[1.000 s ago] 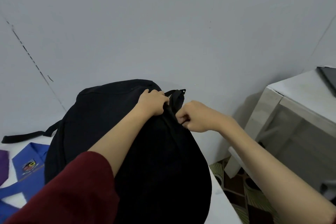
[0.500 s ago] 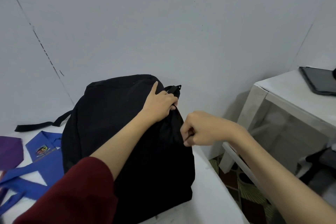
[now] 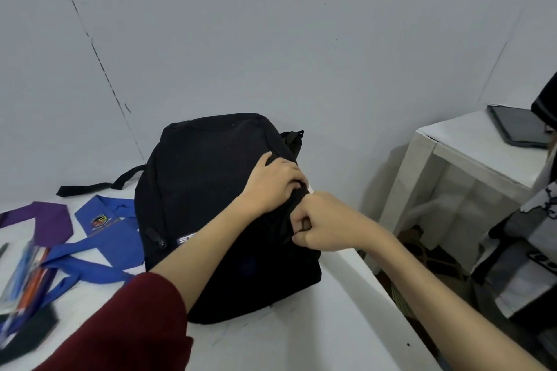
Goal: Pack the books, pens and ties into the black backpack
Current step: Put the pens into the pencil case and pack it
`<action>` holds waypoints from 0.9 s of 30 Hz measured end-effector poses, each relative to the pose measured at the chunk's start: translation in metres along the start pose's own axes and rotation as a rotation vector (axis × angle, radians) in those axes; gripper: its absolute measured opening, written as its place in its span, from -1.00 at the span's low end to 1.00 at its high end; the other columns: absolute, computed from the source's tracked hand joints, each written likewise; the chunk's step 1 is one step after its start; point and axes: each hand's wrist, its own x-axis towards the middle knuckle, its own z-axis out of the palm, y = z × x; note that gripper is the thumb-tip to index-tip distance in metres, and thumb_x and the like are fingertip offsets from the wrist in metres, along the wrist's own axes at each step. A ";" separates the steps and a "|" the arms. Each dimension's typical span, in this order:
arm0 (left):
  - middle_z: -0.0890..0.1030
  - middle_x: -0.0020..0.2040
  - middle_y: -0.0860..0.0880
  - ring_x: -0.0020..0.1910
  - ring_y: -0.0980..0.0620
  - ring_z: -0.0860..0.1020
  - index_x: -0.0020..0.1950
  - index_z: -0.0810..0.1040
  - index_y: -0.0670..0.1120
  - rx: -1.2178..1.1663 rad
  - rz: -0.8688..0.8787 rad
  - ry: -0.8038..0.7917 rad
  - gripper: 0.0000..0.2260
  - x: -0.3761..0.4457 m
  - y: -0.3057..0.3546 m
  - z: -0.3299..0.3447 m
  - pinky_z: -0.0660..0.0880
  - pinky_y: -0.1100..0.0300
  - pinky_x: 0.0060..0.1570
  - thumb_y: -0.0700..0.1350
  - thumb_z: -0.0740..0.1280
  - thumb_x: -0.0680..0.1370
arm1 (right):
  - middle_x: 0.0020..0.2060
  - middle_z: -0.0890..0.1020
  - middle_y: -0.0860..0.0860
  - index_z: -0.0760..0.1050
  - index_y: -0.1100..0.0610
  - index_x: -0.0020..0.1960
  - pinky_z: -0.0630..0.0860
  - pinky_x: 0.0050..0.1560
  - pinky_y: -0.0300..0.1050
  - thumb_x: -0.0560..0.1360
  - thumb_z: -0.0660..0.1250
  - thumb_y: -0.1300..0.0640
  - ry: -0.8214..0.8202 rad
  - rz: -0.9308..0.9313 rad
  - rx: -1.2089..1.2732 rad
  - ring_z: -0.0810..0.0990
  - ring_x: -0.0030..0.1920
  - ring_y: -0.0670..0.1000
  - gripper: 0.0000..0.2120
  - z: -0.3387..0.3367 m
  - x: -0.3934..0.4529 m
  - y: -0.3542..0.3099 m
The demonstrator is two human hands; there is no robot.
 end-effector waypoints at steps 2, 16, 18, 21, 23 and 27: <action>0.56 0.13 0.10 0.17 0.11 0.45 0.07 0.63 0.01 -0.163 -0.049 0.120 -0.82 -0.018 0.002 -0.003 0.26 0.22 0.21 -0.16 0.27 0.56 | -0.55 0.39 -0.04 0.38 0.14 -0.47 0.32 -0.33 -0.16 0.35 0.33 0.26 0.028 0.050 0.068 0.33 -0.45 -0.03 -0.75 0.009 -0.002 -0.003; 0.65 -0.28 -0.05 -0.34 0.17 0.61 -0.09 0.66 -0.18 -1.087 -0.606 -0.164 -0.74 -0.111 0.049 -0.003 0.53 0.35 -0.32 -0.04 0.27 0.59 | -0.33 0.60 0.00 0.65 0.11 -0.14 0.46 -0.28 -0.25 0.41 0.36 0.18 0.238 0.138 0.248 0.50 -0.35 -0.12 -0.90 0.055 -0.042 -0.004; 0.65 -0.29 -0.05 -0.36 0.19 0.61 -0.10 0.67 -0.18 -1.076 -0.603 -0.120 -0.78 -0.114 0.049 -0.002 0.52 0.36 -0.33 -0.10 0.29 0.58 | -0.34 0.60 -0.03 0.66 0.13 -0.09 0.38 -0.32 -0.38 0.40 0.34 0.27 0.302 0.164 0.309 0.49 -0.39 -0.18 -0.84 0.050 -0.044 -0.001; 0.64 -0.34 -0.05 -0.41 0.20 0.58 -0.14 0.67 -0.19 -0.976 -0.564 -0.067 -0.79 -0.118 0.050 -0.003 0.50 0.36 -0.36 -0.12 0.31 0.57 | -0.23 0.52 -0.09 0.56 0.05 0.08 0.43 -0.15 -0.22 0.39 0.34 0.30 0.323 0.109 0.125 0.47 -0.25 -0.11 -0.70 0.045 -0.041 0.011; 0.59 -0.39 -0.05 -0.44 0.12 0.51 -0.19 0.64 -0.22 -0.786 -0.447 -0.062 -0.76 -0.121 0.051 -0.004 0.48 0.29 -0.35 -0.12 0.29 0.56 | -0.11 0.46 -0.06 0.50 0.05 0.13 0.42 -0.04 -0.13 0.42 0.36 0.25 0.252 0.049 -0.076 0.42 -0.10 -0.04 -0.70 0.047 -0.037 0.015; 0.46 -0.24 0.03 -0.24 0.05 0.42 -0.15 0.51 -0.16 -0.305 -0.203 -0.034 -0.76 -0.132 0.046 -0.009 0.38 0.15 -0.24 -0.06 0.19 0.60 | -0.24 0.49 -0.02 0.49 0.11 -0.22 0.35 -0.28 -0.09 0.35 0.45 0.26 0.332 -0.048 -0.352 0.50 -0.19 0.09 -0.85 0.056 -0.033 0.018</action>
